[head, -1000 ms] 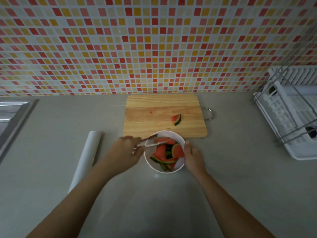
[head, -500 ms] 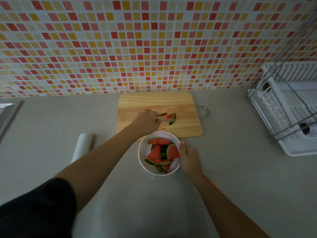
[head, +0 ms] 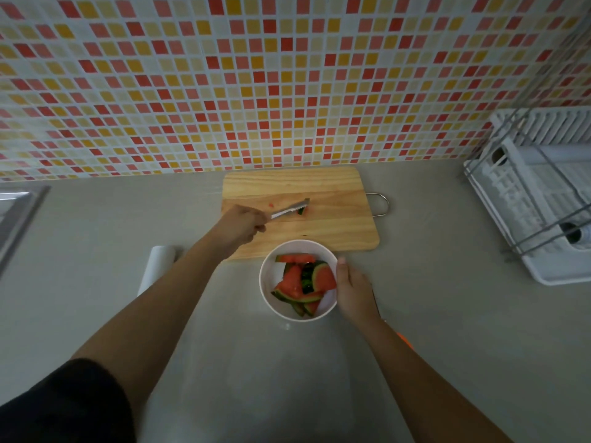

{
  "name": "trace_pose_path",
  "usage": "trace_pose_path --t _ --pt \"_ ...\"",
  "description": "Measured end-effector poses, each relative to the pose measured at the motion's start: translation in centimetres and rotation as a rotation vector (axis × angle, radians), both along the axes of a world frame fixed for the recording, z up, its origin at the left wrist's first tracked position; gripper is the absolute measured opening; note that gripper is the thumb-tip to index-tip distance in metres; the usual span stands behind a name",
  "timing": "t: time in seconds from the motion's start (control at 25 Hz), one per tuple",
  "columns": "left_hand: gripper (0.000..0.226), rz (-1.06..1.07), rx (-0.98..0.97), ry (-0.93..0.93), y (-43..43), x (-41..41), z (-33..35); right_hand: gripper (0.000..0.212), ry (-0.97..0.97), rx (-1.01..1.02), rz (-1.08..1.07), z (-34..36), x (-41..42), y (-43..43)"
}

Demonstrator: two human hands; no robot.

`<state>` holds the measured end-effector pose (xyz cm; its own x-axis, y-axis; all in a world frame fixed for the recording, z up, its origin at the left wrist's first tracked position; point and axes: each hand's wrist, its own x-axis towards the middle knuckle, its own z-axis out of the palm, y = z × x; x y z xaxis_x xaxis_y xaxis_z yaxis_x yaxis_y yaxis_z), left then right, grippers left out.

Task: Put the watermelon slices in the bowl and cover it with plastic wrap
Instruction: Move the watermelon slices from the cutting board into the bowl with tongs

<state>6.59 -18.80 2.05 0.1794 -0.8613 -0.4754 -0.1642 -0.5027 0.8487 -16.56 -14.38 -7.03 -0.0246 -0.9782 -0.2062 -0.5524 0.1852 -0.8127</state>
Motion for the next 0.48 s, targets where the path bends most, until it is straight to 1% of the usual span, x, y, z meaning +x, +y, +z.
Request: trace_pose_path --t 0.04,0.08,0.24,0.28,0.32,0.36,0.44,0.48 --pt "0.012 -0.063 -0.060 -0.008 1.4 0.7 0.5 0.050 0.010 -0.009 -0.001 -0.1 -0.1 0.0" --pt "0.011 -0.158 -0.142 -0.083 3.1 1.4 1.2 0.051 0.016 -0.016 -0.003 -0.2 -0.1 -0.1" --pt "0.015 -0.528 -0.586 -0.592 10.6 2.2 2.7 0.053 0.011 -0.013 -0.002 -0.1 0.0 -0.1" --pt "0.017 -0.593 -0.655 -0.695 12.2 2.0 2.5 0.052 0.014 -0.012 -0.005 0.0 0.1 0.0" --pt "0.021 -0.632 -0.681 -0.778 13.4 1.6 2.3 0.051 0.017 -0.011 -0.005 0.0 0.1 0.0" --pt "0.025 -0.648 -0.659 -0.833 14.3 1.1 2.0 0.051 0.017 -0.009 -0.003 0.0 0.0 0.0" --pt "0.035 -0.651 -0.580 -0.895 15.3 0.2 1.8 0.050 0.013 -0.007 0.003 0.1 0.0 -0.1" --pt "0.038 -0.652 -0.579 -0.914 15.7 0.0 1.9 0.050 0.018 -0.008 0.009 0.1 0.1 -0.1"
